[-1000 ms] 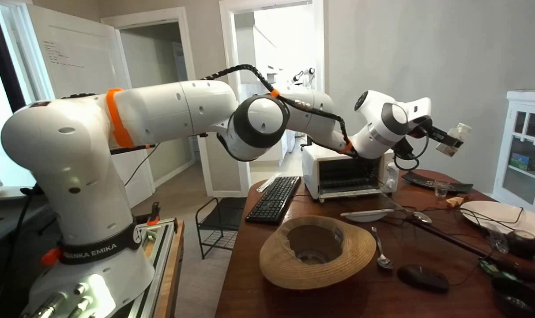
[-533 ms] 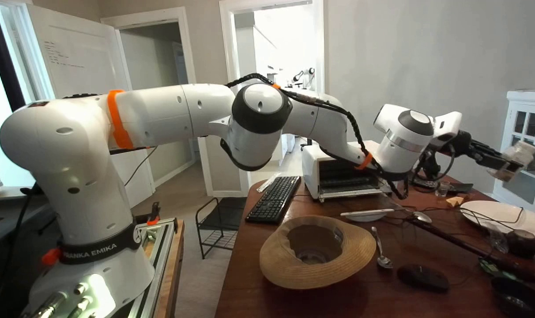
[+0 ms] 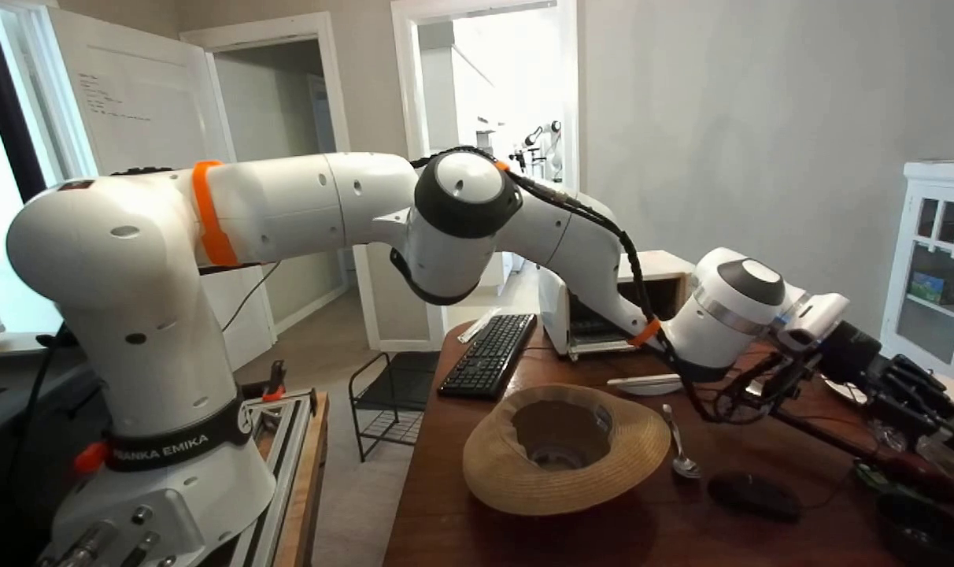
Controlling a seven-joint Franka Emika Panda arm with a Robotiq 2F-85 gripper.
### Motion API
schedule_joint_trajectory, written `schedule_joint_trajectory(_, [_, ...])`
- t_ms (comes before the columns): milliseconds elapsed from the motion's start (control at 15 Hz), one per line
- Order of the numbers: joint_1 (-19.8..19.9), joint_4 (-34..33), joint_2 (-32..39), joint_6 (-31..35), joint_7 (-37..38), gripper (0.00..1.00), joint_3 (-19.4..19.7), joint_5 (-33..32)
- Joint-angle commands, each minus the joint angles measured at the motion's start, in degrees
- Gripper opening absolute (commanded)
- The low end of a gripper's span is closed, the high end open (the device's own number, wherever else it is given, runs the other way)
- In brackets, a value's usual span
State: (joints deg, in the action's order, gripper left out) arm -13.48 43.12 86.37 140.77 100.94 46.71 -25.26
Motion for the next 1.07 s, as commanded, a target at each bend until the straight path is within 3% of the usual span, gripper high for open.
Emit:
schedule_joint_trajectory(0, [-3.6,6.7,-1.2,-8.1,5.9,0.24,0.3,1.2])
schedule_joint_trajectory(267, [-4.5,9.9,-1.2,-15.6,8.7,0.24,-1.9,2.9])
schedule_joint_trajectory(1000, [-4.0,8.4,-0.6,-17.2,9.4,0.24,-3.1,0.0])
